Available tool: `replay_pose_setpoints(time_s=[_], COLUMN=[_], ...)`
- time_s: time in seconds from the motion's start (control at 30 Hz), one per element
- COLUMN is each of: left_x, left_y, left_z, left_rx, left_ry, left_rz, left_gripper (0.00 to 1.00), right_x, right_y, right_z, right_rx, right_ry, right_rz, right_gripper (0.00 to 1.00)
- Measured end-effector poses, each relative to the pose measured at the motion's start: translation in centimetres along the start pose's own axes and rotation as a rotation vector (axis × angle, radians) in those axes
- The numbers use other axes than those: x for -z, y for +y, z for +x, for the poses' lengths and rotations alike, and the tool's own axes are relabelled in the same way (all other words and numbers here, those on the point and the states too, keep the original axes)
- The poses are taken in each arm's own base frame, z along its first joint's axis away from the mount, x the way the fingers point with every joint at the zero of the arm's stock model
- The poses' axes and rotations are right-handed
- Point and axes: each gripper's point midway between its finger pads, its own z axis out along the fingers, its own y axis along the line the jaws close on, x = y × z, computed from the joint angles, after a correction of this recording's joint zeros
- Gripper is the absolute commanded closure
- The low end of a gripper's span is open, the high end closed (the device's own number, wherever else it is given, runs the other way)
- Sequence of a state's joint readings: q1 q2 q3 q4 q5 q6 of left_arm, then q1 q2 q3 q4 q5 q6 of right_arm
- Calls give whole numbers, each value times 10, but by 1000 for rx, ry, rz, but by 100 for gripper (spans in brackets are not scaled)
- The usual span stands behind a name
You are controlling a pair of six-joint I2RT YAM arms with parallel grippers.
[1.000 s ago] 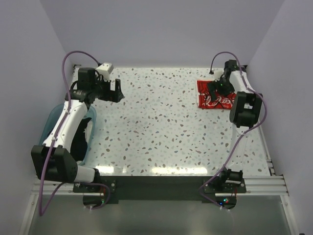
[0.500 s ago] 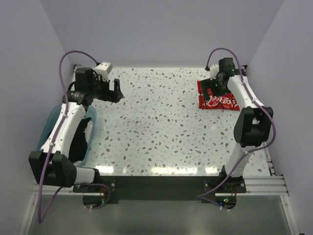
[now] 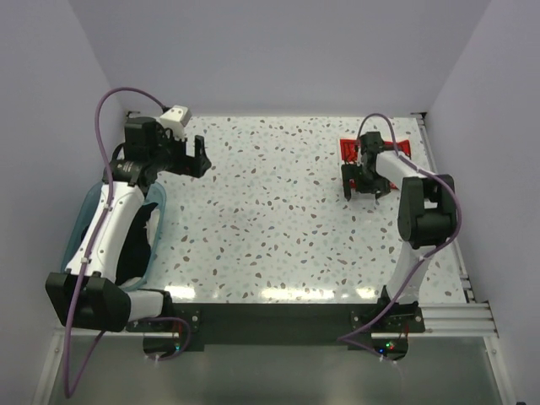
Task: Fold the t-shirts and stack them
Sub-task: Neatly place the folded tshirt to the corner
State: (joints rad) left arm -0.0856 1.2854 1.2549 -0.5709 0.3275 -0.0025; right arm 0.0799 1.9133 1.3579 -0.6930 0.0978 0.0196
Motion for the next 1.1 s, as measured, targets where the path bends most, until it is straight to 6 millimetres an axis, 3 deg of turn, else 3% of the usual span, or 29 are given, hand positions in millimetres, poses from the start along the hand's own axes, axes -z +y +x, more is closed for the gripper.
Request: replay_pose_setpoints(time_s=[0.13,0.37,0.6,0.77,0.97,1.1], left_x=[0,-3,-7,-7,-7,-11], left_y=[0,1,6,7,7,8], left_z=[0,3,8,11,8,11], left_rx=[1,3,3,0,-1,4], left_ry=[0,11,33,48,42,57], left_rz=[0,-2,-17,-21,-22,-18], left_gripper=[0,0,0,0,0,0], right_x=[-17,-31,-41,-43,-46,-49], right_y=[2,5,-2,-21,-64,-77], right_z=[-6,-53,-85,-93,-93,-101], right_rx=[-54,-114,-139,-133,-126,-121], right_ry=[2,-79,-128,-147,-151,-163], right_rz=[9,12,16,25,56,67], right_gripper=[1,1,1,1,3,3])
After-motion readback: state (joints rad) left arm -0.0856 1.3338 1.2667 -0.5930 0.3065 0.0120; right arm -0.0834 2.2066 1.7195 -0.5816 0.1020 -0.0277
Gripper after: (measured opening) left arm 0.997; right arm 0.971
